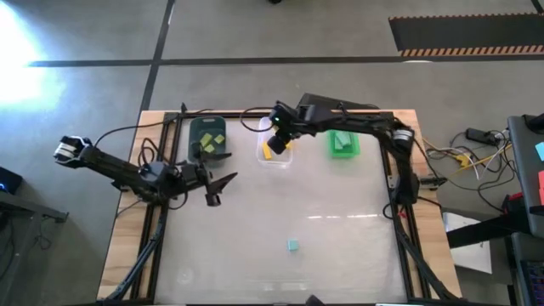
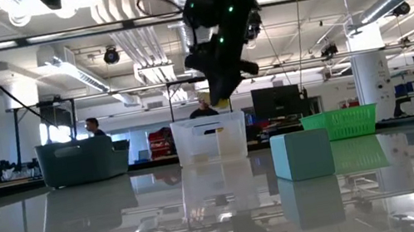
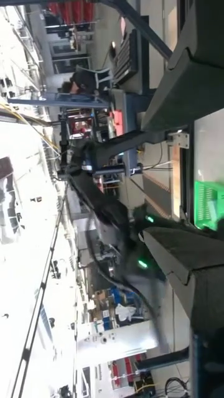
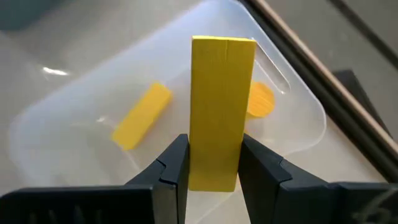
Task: Sort & place blocks by color
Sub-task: Put the yellow block into the transparent bin, then put the blue block into the green bin
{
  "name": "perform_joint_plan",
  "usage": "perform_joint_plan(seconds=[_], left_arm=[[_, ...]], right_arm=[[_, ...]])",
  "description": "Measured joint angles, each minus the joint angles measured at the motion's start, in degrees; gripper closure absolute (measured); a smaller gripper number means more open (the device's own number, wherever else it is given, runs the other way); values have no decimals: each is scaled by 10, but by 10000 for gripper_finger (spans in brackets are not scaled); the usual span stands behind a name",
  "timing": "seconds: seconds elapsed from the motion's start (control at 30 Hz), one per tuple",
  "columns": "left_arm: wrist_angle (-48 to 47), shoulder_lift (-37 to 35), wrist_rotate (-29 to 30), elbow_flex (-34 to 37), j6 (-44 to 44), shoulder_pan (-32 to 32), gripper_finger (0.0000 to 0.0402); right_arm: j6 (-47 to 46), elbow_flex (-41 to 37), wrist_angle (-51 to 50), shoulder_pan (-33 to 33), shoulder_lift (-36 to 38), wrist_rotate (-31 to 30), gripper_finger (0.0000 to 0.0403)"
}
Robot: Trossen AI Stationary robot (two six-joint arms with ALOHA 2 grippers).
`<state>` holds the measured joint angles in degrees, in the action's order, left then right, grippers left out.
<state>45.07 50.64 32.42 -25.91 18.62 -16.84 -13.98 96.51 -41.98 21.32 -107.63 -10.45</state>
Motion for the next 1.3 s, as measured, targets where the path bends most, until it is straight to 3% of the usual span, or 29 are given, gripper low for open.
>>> perform_joint_plan(seconds=[0.5, 0.7, 0.83, 1.07, 1.3], left_arm=[[1, -24, 0, 16, -2, 0, 155], [8, -25, 0, 16, -3, 0, 155], [9, -25, -1, 18, -18, 0, 155], [8, -19, -1, 18, -33, 0, 155], [9, -18, -1, 17, -32, 0, 155]], right_arm=[[-17, 131, -95, 21, -155, 49, 311], [-16, 166, -98, 21, -175, 49, 243], [-15, 174, -106, 21, -170, 49, 222], [-12, 189, -184, -3, -123, 49, 235], [-28, 147, -221, -93, -31, 47, 256]])
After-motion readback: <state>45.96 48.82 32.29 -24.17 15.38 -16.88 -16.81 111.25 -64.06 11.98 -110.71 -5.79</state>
